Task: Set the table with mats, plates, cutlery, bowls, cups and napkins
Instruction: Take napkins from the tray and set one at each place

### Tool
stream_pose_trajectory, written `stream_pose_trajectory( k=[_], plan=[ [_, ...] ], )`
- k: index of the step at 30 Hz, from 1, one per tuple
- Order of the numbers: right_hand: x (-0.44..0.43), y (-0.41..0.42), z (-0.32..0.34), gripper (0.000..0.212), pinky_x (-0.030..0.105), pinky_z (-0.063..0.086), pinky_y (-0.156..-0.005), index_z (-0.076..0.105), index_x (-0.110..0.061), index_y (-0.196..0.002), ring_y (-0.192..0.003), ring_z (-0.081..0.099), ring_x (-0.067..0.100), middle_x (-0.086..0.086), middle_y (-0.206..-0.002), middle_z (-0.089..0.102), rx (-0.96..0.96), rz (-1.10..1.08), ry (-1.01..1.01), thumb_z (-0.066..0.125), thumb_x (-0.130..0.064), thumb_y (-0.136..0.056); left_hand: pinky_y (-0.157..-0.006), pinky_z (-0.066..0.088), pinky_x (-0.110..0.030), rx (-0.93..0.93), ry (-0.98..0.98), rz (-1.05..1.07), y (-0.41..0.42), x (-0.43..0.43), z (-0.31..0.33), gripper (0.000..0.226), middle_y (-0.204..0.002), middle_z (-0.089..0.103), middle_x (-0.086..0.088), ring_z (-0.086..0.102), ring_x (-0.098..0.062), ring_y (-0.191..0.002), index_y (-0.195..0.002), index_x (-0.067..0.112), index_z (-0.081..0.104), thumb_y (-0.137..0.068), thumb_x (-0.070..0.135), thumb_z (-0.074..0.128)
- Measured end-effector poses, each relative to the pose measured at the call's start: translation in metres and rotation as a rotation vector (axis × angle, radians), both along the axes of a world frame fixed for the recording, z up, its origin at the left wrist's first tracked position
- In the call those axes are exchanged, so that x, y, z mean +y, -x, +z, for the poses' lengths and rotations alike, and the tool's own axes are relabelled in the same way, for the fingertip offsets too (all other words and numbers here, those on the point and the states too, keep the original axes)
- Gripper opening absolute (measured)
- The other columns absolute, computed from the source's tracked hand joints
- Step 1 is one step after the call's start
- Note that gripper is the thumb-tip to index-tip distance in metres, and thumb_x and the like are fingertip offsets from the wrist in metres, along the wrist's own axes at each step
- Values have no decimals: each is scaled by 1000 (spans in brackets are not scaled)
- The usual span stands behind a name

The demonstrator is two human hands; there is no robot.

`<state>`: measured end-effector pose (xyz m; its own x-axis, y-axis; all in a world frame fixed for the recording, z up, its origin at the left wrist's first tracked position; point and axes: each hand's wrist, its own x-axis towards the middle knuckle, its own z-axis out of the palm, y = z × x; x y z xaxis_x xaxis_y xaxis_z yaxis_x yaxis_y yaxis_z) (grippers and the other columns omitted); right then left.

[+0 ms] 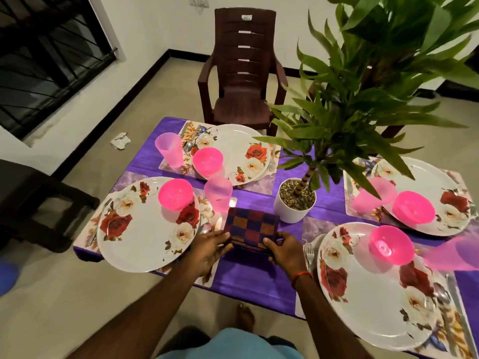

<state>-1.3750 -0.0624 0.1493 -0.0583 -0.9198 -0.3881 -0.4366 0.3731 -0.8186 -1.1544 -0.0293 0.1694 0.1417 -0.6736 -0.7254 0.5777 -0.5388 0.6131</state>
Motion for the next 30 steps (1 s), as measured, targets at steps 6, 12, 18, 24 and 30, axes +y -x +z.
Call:
stream_pose_trajectory(
  k=[6, 12, 18, 24, 30],
  plan=[
    [-14, 3, -23, 18, 40, 56, -73, 73, -21, -93, -78, 71, 23, -1, -84, 75, 137, 85, 78, 79, -35, -83, -64, 62, -27, -59, -18, 27, -1, -15, -16, 27, -103, 71, -24, 76, -27, -81, -114, -11, 61, -88, -13, 69],
    [-24, -9, -18, 20, 28, 40, -65, 73, -8, -89, -75, 66, 20, 7, -82, 74, 184, 58, 81, 78, -26, -86, -83, 61, -40, -250, -54, -31, -5, -22, -26, 21, -95, 77, -20, 76, -34, -89, -103, 0, 68, -85, -9, 75],
    [-29, -16, -19, 15, 32, 44, -66, 70, -8, -96, -75, 65, 25, 6, -79, 70, 186, -35, 85, 75, -20, -88, -91, 60, -47, -314, -32, -62, -5, -26, -23, 18, -92, 79, -16, 77, -32, -91, -103, 1, 73, -87, -6, 75],
    [-32, -26, -26, 29, 39, 52, -77, 57, -10, -110, -89, 64, 30, 11, -97, 66, 175, -87, 132, 71, -3, -85, -80, 62, -43, -503, 2, -146, -8, -22, -21, 14, -87, 80, -3, 77, -26, -88, -100, 15, 77, -87, 11, 80],
    [-26, -21, -15, 20, 41, 51, -70, 57, -18, -103, -87, 62, 32, 7, -105, 59, 383, 77, 212, 70, -20, -89, -78, 63, -40, -576, 30, -165, -7, -15, -19, 16, -92, 80, 1, 77, -21, -88, -104, 17, 77, -88, 19, 80]
  ],
)
